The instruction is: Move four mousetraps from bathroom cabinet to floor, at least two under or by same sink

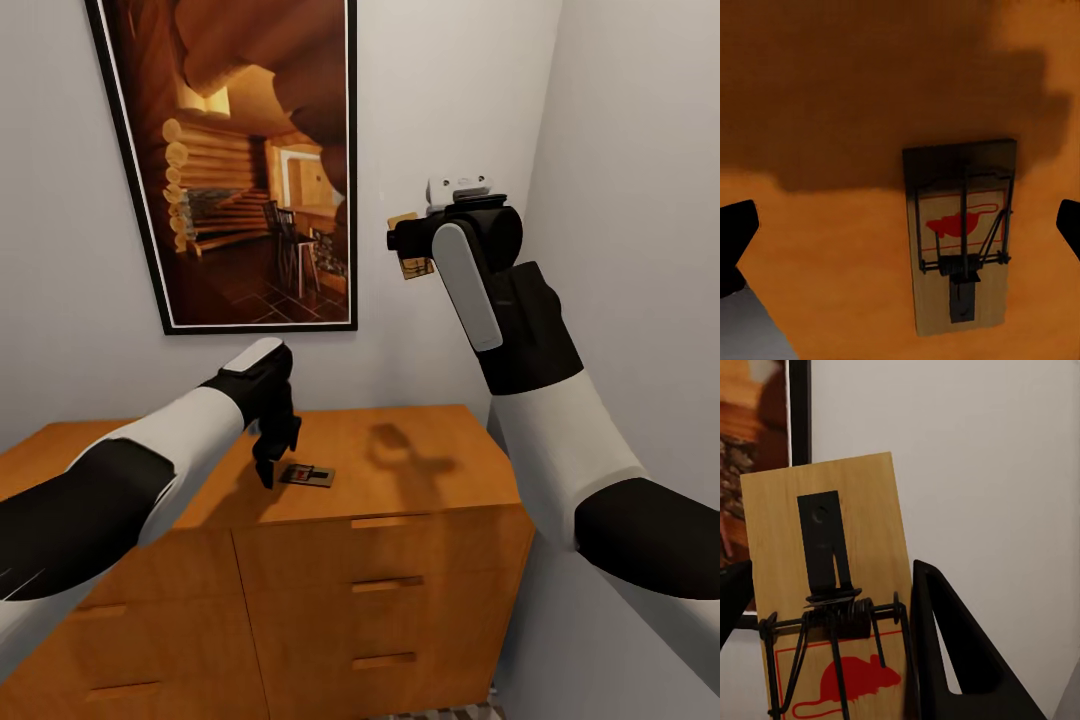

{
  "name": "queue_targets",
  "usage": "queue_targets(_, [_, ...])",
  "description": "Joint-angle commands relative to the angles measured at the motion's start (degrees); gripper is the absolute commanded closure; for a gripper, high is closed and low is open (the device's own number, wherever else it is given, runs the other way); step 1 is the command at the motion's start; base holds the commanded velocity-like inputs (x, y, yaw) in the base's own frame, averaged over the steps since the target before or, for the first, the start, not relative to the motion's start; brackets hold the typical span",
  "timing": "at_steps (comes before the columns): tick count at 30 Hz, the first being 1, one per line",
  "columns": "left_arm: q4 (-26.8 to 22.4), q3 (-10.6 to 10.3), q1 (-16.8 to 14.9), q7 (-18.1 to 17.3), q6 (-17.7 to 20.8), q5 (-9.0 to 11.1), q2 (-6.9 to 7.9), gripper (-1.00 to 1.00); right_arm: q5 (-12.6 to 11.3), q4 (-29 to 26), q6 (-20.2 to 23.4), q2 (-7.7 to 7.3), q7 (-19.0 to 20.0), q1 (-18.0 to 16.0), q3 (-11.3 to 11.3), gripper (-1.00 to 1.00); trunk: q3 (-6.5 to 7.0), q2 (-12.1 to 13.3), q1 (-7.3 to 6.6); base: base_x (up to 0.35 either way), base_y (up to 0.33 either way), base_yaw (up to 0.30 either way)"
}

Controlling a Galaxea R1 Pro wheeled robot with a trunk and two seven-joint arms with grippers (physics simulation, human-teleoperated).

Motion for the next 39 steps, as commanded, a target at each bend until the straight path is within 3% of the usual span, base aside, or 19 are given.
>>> queue_targets(1, [0.5, -0.5, -0.2, 0.1, -0.1, 0.5, 0.00, -1.00, -0.7, 0.0, 0.1, 0.00, -0.7, -0.1, 0.1, 1.00, -0.07, 0.0, 0.00, 0.000, 0.000, 0.000])
queue_targets(17, [11.0, -0.4, -6.0, 0.1, 0.0, 0.7, -0.30, -1.00, -0.7, 0.0, 0.1, 0.00, -0.7, -0.1, 0.1, 1.00, -0.07, 0.0, 0.00, 0.000, 0.000, 0.000])
queue_targets(25, [13.2, -0.4, -7.3, 0.1, 0.5, 0.7, -0.48, -1.00, -0.7, 0.0, 0.1, -0.03, -0.7, -0.1, 0.1, 1.00, -0.07, 0.0, 0.00, 0.000, 0.000, 0.000])
queue_targets(32, [13.7, -0.4, -7.8, 0.1, 4.5, 4.1, -0.59, -1.00, -0.7, 0.0, 0.1, -0.13, -0.7, -0.1, 0.0, 1.00, -0.07, 0.0, 0.00, 0.000, 0.000, 0.000])
queue_targets(39, [13.8, -0.4, -8.3, 0.1, 5.6, 5.3, -0.56, -1.00, -0.7, 0.0, 0.1, -0.13, -0.7, -0.1, 0.0, 1.00, -0.07, 0.0, 0.00, 0.000, 0.000, 0.000])
